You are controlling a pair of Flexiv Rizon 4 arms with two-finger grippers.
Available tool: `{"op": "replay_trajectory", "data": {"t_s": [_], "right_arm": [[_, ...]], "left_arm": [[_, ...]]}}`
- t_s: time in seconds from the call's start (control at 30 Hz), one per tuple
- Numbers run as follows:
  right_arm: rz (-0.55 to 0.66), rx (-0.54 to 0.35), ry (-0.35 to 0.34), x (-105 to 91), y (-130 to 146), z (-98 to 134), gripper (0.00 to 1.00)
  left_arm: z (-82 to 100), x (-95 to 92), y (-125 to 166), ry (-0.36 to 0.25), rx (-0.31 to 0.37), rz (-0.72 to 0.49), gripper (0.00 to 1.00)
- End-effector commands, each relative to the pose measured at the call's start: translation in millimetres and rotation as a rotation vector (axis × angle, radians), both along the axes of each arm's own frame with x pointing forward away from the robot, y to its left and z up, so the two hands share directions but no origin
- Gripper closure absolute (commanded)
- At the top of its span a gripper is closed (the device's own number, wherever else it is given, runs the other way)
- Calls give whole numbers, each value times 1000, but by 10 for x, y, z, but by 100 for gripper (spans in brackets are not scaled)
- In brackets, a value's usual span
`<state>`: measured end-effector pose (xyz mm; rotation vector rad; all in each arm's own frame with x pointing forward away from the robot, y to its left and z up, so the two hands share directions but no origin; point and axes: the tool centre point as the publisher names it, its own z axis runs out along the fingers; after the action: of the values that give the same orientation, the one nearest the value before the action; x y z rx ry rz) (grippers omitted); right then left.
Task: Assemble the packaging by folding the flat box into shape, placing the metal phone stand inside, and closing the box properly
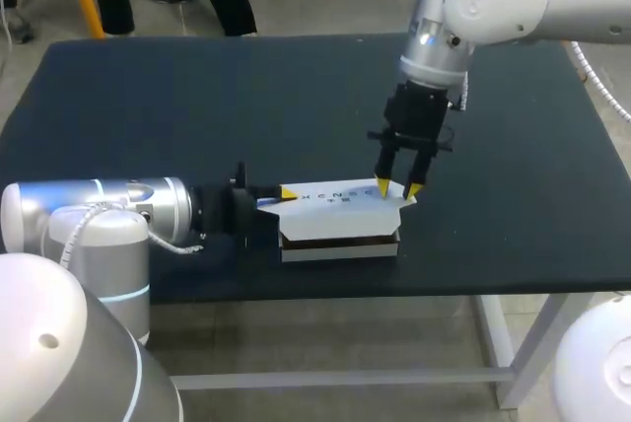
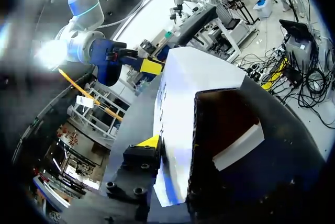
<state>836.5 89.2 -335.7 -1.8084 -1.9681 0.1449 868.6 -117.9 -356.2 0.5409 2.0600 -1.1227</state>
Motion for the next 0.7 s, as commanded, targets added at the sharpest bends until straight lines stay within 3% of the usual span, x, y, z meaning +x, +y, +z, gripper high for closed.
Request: {"op": "replay_trajectory", "data": {"t_s": [0.03,0.33,0.7], "right_arm": [[2,-2,5,6,7,-13,54],[0,-5,5,6,7,-17,54],[-3,-5,4,10,0,-25,54]], "left_arm": [[-24,-24,7,-9,-8,13,72],[40,-80,71,-31,-16,20,72],[102,-238,344,-51,18,66,57]]}}
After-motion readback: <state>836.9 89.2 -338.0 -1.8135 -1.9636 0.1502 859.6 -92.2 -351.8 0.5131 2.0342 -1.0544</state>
